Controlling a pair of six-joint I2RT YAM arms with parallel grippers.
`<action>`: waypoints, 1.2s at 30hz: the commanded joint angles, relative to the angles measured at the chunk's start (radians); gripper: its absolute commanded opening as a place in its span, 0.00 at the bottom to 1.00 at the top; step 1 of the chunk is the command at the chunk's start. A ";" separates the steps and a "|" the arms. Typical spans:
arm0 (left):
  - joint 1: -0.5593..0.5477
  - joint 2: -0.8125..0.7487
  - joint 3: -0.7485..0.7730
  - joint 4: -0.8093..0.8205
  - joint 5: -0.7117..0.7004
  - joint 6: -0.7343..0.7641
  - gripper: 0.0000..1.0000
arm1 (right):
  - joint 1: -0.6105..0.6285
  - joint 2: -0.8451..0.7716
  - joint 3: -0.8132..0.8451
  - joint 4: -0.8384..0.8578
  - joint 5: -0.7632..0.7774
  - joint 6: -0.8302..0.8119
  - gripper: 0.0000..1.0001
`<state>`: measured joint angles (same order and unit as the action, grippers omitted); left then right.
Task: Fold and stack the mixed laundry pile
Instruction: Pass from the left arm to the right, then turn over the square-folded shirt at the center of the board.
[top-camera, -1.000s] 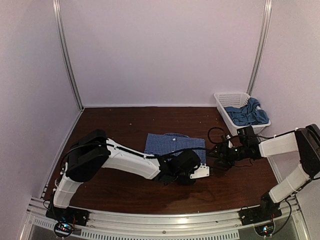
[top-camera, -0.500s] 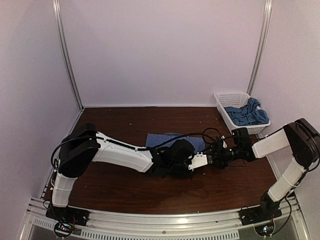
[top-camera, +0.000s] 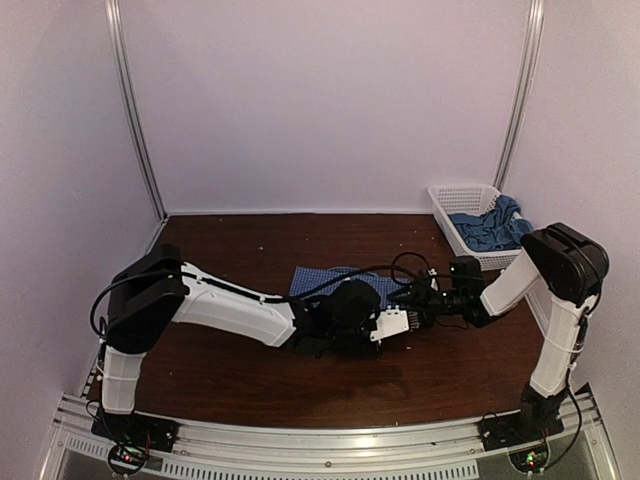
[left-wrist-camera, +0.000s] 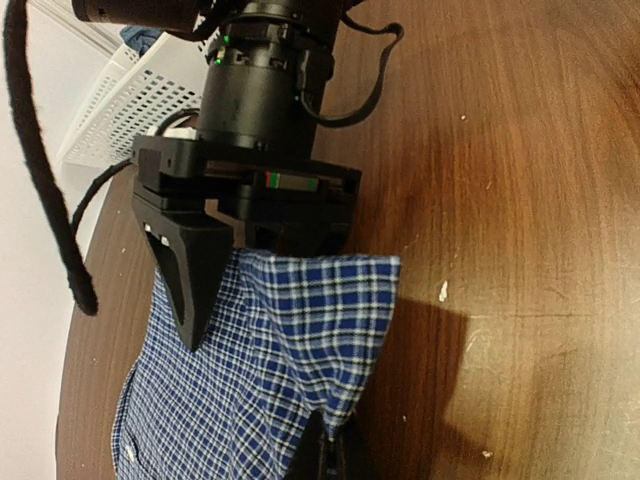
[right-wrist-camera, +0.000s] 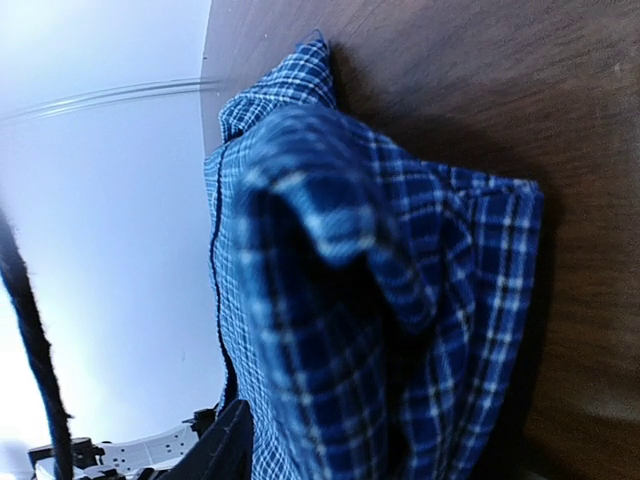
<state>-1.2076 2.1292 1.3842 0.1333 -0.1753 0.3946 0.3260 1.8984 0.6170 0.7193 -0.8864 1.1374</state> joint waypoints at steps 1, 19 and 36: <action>0.004 -0.058 -0.025 0.088 0.005 0.007 0.00 | 0.010 0.086 0.003 0.172 -0.024 0.128 0.47; 0.126 -0.426 -0.324 0.068 -0.013 -0.321 0.65 | -0.027 -0.079 0.405 -0.863 0.197 -0.550 0.00; 0.391 -0.914 -0.646 -0.096 -0.145 -0.643 0.89 | 0.069 0.146 1.629 -1.814 1.070 -1.192 0.00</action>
<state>-0.8692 1.3045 0.7769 0.0578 -0.2893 -0.1520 0.3241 1.9091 2.0106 -0.8703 -0.0757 0.1001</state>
